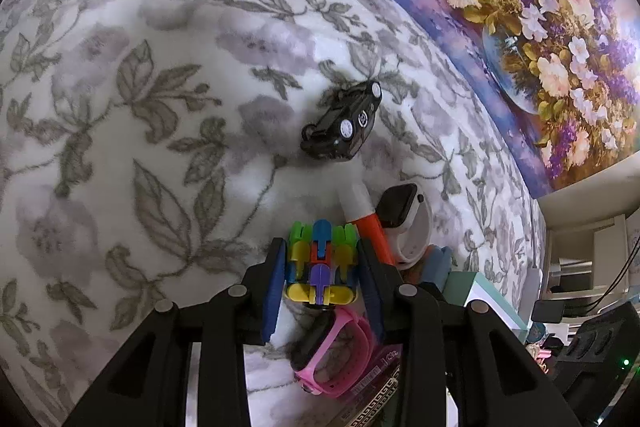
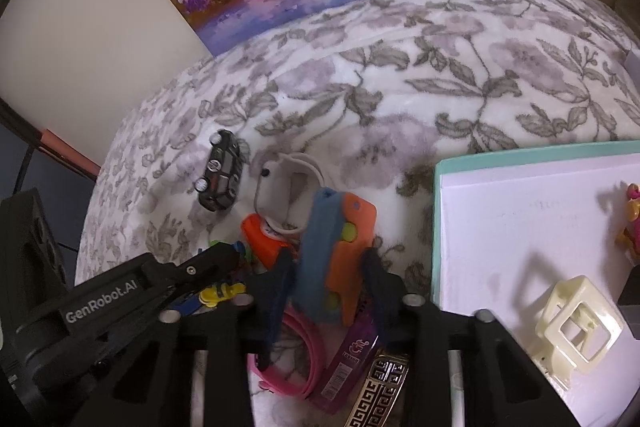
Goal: Organize rigid objects
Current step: 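Close the left tool on the multicolour block toy while the right tool grasps the blue-orange toy, then carry the block toy in the left tool while the right tool carries the blue-orange toy over the tray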
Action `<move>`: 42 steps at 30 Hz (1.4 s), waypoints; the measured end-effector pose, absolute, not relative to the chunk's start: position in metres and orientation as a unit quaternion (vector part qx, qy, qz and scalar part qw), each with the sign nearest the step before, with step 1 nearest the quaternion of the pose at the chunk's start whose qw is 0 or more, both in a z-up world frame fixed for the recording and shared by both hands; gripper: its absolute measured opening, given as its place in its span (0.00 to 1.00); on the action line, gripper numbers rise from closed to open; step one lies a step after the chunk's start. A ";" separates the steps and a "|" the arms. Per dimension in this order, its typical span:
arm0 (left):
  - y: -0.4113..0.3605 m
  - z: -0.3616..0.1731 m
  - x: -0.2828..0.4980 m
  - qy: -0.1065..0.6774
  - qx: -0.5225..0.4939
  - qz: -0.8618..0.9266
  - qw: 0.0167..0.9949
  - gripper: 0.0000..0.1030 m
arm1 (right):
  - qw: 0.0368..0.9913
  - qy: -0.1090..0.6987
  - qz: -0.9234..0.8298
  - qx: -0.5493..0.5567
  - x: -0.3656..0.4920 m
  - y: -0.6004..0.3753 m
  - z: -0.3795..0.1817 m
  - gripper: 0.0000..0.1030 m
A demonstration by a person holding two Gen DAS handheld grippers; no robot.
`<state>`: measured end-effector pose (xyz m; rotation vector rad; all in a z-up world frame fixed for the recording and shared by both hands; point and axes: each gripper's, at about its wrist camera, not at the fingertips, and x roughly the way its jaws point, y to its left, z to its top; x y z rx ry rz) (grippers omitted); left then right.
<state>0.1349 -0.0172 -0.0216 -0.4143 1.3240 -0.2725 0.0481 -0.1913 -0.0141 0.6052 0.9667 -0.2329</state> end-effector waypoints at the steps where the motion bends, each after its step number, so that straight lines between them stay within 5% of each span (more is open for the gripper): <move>1: -0.017 -0.021 0.135 0.607 -0.191 -0.124 0.761 0.36 | 0.837 0.456 -0.110 0.283 0.048 -0.191 -0.012 0.30; 23: 0.026 0.001 0.136 0.588 -0.213 -0.048 0.779 0.36 | 0.821 0.470 -0.104 0.306 0.054 -0.196 -0.025 0.41; 42: 0.015 -0.013 0.136 0.609 -0.206 -0.053 0.764 0.36 | 0.831 0.478 -0.128 0.255 0.057 -0.187 -0.027 0.37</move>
